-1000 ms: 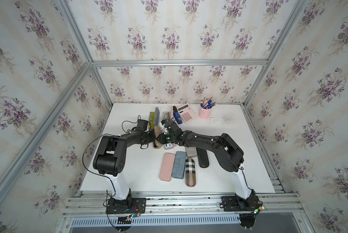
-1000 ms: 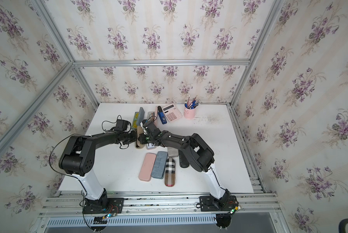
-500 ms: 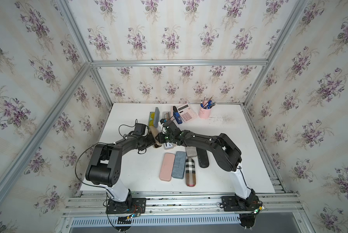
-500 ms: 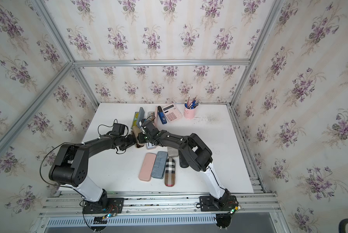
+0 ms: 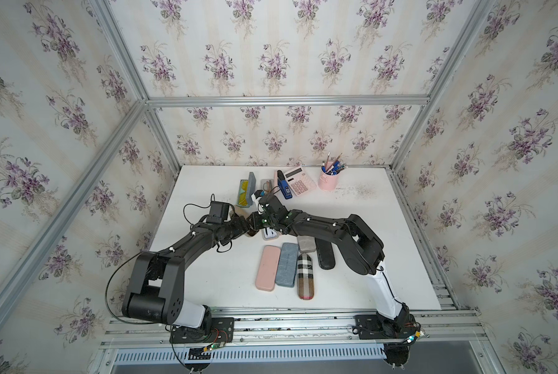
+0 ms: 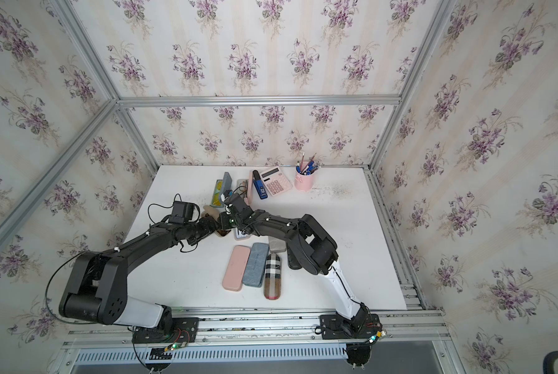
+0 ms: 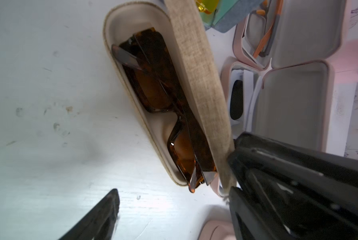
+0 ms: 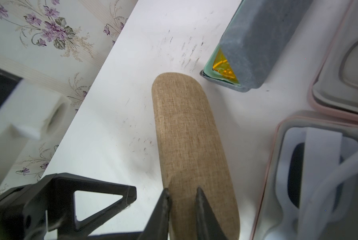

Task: Close the glasses case
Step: Close the glasses case at the center of the board.

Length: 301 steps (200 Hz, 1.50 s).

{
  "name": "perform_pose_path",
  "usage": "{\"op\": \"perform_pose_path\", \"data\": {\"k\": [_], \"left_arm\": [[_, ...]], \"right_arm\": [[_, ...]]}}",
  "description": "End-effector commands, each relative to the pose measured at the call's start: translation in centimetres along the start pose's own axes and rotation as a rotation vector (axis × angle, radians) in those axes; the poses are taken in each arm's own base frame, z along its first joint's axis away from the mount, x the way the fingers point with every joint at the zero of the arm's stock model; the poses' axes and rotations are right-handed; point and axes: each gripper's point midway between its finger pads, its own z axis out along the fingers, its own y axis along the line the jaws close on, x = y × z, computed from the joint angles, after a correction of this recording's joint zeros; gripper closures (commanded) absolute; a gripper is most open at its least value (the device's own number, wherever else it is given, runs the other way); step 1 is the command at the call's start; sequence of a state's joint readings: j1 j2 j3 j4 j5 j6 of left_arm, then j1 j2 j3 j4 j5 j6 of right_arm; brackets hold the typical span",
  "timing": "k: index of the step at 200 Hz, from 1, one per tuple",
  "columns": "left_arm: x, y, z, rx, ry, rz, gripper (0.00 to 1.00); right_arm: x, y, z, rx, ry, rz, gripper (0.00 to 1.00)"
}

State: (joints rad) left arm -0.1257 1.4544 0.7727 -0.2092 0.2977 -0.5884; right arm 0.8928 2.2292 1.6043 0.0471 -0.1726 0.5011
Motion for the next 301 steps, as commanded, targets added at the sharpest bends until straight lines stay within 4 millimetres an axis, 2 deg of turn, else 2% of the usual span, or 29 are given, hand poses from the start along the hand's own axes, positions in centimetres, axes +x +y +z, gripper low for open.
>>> {"op": "perform_pose_path", "data": {"k": [1, 10, 14, 39, 78, 121, 138, 146, 183, 210, 221, 243, 268, 301], "left_arm": [[-1.8, -2.6, -1.1, 0.109, -0.065, 0.008, 0.14], [-1.8, -2.4, -1.1, 0.109, -0.061, 0.000, 0.13], [-2.2, -2.9, -2.0, 0.128, -0.085, 0.001, 0.13], [-2.6, -2.5, -3.1, 0.127, -0.111, -0.025, 0.13], [-2.8, 1.7, -4.2, 0.013, -0.128, -0.154, 0.13], [-2.7, 3.9, -3.0, -0.028, -0.077, -0.194, 0.13], [-3.3, 5.0, -2.7, -0.060, -0.073, -0.215, 0.13], [-3.4, 5.9, -1.9, -0.088, -0.054, -0.228, 0.15], [-5.5, 5.8, 0.6, -0.109, 0.015, -0.189, 0.29], [-6.5, 5.6, 2.5, -0.101, 0.049, -0.167, 0.29], [-6.1, 4.6, 3.4, -0.048, 0.100, -0.159, 0.29], [-4.9, 4.7, 4.6, -0.038, 0.147, -0.157, 0.29], [-4.3, 4.6, 4.8, -0.010, 0.148, -0.154, 0.30], [-3.6, 3.7, 5.3, 0.053, 0.169, -0.148, 0.33]], "right_arm": [[4.8, -1.1, 0.4, 0.036, 0.173, 0.022, 0.78], [4.9, -1.0, 0.5, 0.032, 0.176, 0.022, 0.78], [4.9, -1.0, 0.5, 0.032, 0.176, 0.020, 0.77], [5.2, -0.7, 0.5, 0.029, 0.180, 0.017, 0.77], [5.0, -0.3, 0.5, 0.022, 0.175, 0.013, 0.77], [3.6, 0.5, -0.9, 0.024, 0.118, 0.013, 0.77], [2.9, 0.9, -1.7, 0.021, 0.089, 0.018, 0.76], [2.7, 1.0, -1.9, 0.020, 0.086, 0.020, 0.75], [2.7, -0.2, -1.7, 0.051, 0.088, 0.062, 0.71], [2.8, -0.5, -0.9, 0.029, 0.095, 0.099, 0.65], [2.6, -0.3, -0.6, 0.012, 0.089, 0.108, 0.62], [2.4, -0.1, 0.3, -0.010, 0.090, 0.121, 0.57], [2.1, 0.3, 1.2, -0.044, 0.090, 0.130, 0.53], [2.4, 0.2, 2.0, -0.052, 0.105, 0.148, 0.53]]}}
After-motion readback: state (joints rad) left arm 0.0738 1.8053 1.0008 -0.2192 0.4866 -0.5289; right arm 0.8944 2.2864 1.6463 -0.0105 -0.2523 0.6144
